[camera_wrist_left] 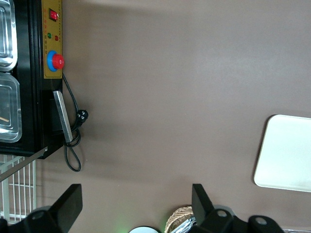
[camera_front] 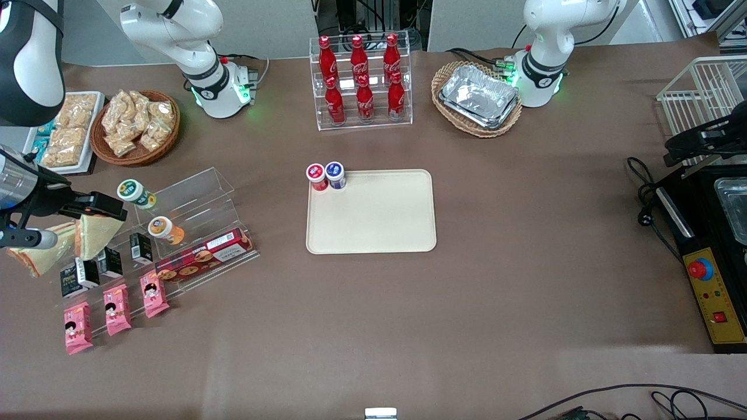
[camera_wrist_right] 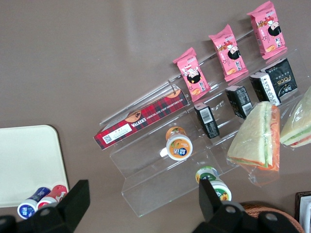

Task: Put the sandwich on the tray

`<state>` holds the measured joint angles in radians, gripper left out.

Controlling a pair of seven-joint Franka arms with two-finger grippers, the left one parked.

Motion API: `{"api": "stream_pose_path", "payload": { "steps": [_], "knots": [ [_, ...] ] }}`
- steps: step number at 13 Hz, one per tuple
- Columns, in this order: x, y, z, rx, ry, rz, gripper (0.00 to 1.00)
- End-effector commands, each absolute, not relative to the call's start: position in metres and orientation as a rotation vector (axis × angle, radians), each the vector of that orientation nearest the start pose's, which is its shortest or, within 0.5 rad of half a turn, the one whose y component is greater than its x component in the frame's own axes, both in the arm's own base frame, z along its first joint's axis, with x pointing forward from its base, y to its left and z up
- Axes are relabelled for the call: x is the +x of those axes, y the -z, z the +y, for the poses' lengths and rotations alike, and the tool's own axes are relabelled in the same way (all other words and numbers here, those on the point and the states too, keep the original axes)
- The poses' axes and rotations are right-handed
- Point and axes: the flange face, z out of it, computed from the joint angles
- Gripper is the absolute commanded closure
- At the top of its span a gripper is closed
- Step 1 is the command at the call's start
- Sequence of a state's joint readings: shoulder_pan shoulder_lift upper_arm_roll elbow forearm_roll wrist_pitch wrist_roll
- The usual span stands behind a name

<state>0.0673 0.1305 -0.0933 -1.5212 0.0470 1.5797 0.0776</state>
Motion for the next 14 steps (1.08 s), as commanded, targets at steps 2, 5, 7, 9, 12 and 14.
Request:
{"api": "stream_pose_path", "payload": {
  "steps": [2, 5, 7, 9, 12, 14],
  "knots": [
    [0.598, -0.580, -0.008, -3.111, -0.067, 0.174, 0.00],
    [0.599, -0.577, -0.008, -3.109, -0.077, 0.174, 0.00],
    [0.598, -0.569, -0.015, -3.110, -0.098, 0.191, 0.00],
    [0.597, -0.569, -0.031, -3.127, -0.100, 0.217, 0.00],
    [0.591, -0.575, -0.080, -3.118, -0.083, 0.341, 0.00],
    [0.589, -0.578, -0.105, -3.155, -0.054, 0.393, 0.00]
  ]
}}
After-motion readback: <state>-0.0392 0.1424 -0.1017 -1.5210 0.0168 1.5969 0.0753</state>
